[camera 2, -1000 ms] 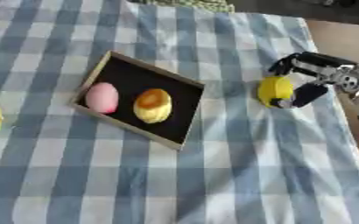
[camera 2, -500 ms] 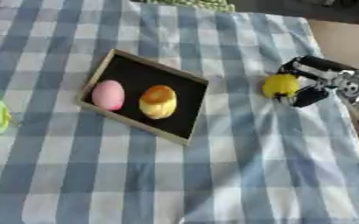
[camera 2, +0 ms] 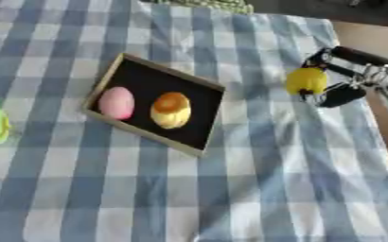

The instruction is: Pick up objects on the table and place them in the box.

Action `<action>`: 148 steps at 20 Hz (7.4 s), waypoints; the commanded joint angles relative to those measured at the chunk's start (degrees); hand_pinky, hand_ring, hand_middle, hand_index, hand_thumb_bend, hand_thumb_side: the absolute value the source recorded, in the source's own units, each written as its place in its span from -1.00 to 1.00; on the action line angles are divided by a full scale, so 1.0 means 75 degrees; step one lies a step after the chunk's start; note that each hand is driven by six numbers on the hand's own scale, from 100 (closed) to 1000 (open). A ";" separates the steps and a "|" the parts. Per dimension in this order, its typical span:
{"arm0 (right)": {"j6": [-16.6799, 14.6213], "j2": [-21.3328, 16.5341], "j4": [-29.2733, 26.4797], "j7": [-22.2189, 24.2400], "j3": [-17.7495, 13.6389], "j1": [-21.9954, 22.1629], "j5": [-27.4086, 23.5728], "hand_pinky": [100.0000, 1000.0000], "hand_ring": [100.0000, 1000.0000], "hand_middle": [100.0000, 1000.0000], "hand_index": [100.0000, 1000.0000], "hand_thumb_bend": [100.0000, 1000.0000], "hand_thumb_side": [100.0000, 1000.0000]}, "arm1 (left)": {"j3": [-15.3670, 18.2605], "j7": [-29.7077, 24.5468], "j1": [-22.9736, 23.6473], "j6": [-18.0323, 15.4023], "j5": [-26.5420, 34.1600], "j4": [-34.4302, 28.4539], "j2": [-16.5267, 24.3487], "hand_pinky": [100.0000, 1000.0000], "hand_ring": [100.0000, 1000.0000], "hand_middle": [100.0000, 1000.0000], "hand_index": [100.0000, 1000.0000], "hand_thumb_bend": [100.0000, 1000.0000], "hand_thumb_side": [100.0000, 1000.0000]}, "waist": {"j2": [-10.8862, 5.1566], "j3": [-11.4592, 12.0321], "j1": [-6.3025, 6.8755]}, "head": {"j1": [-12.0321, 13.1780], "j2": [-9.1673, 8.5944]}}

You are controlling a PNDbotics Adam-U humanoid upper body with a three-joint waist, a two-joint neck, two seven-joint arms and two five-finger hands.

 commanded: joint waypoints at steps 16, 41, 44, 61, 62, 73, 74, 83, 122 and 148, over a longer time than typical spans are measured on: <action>0.0348 0.0654 -0.2512 0.1169 0.1482 -0.2723 0.0083 0.48 0.13 -0.09 0.24 -0.92 -1.00 | -0.0133 -0.0191 -0.0181 -0.0108 0.0059 -0.0114 0.0331 0.88 0.46 0.36 0.56 -1.00 0.09 | -0.0357 0.0339 0.0062 | -0.0439 0.0149; -0.0759 0.4063 0.1448 0.2055 0.2852 -0.4981 0.2390 0.49 0.20 -0.02 0.30 -0.74 -1.00 | -0.0118 -0.0181 -0.0293 -0.0297 0.0084 -0.0114 0.0364 0.88 0.46 0.36 0.56 -1.00 0.06 | -0.0370 0.0429 0.0113 | -0.0523 0.0057; -0.0825 0.4208 0.1784 0.1992 0.2912 -0.4905 0.2701 0.49 0.24 0.00 0.32 -0.75 -1.00 | -0.0118 -0.0182 -0.0284 -0.0283 0.0085 -0.0114 0.0342 0.88 0.46 0.36 0.56 -1.00 0.06 | -0.0354 0.0431 0.0120 | -0.0508 0.0059; -0.0903 0.3785 0.1164 0.1243 0.2359 -0.4695 0.3110 0.64 0.58 0.63 0.71 -0.38 -0.61 | -0.0100 -0.0158 -0.0207 -0.0214 0.0063 -0.0114 0.0310 0.87 0.46 0.36 0.56 -1.00 0.07 | -0.0348 0.0331 0.0110 | -0.0369 0.0083; -0.0875 0.3690 0.1002 0.1162 0.2256 -0.4709 0.3023 0.64 0.57 0.62 0.71 -0.37 -0.63 | -0.0096 -0.0154 -0.0204 -0.0213 0.0061 -0.0114 0.0313 0.87 0.46 0.36 0.56 -1.00 0.07 | -0.0351 0.0315 0.0113 | -0.0344 0.0081; 0.0300 0.1837 -0.1751 0.0661 0.1006 -0.3954 0.1241 0.64 0.48 0.46 0.65 -0.66 -1.00 | -0.0045 -0.0078 -0.0291 -0.0355 -0.0087 -0.0114 0.0750 0.86 0.47 0.37 0.56 -1.00 -0.03 | -0.0340 0.0190 0.0100 | -0.0168 0.0067; 0.0388 0.1609 -0.1984 0.0581 0.0877 -0.3803 0.1084 0.63 0.47 0.44 0.64 -0.67 -1.00 | -0.0042 -0.0073 -0.0337 -0.0400 -0.0141 -0.0114 0.0897 0.86 0.47 0.37 0.56 -1.00 -0.07 | -0.0334 0.0177 0.0103 | -0.0141 0.0058; 0.0997 0.0135 -0.3454 -0.0347 -0.0223 -0.2239 0.0358 0.62 0.43 0.39 0.60 -0.75 -1.00 | -0.0243 -0.0292 -0.0818 -0.0436 -0.1720 -0.0114 0.3244 0.80 0.53 0.44 0.63 -0.74 -0.64 | -0.0286 0.0093 0.0174 | -0.0052 -0.0013; 0.1679 0.0161 -0.3061 -0.1873 -0.1342 -0.0986 0.0768 0.61 0.34 0.29 0.54 -0.82 -1.00 | -0.1864 -0.6213 -0.1804 0.0006 -0.5574 0.1835 0.5295 0.90 0.77 0.67 0.85 0.70 -0.90 | -0.0292 -0.0102 0.0353 | 0.0799 -0.0118; 0.1650 0.0486 -0.2588 -0.1892 -0.1300 -0.0818 0.0578 0.60 0.29 0.24 0.52 -0.97 -1.00 | -0.2492 -0.5978 -0.3006 0.0287 -0.5925 0.2957 0.4158 0.81 0.69 0.56 0.83 0.38 -0.69 | -0.0272 -0.0154 0.0347 | 0.0728 -0.0128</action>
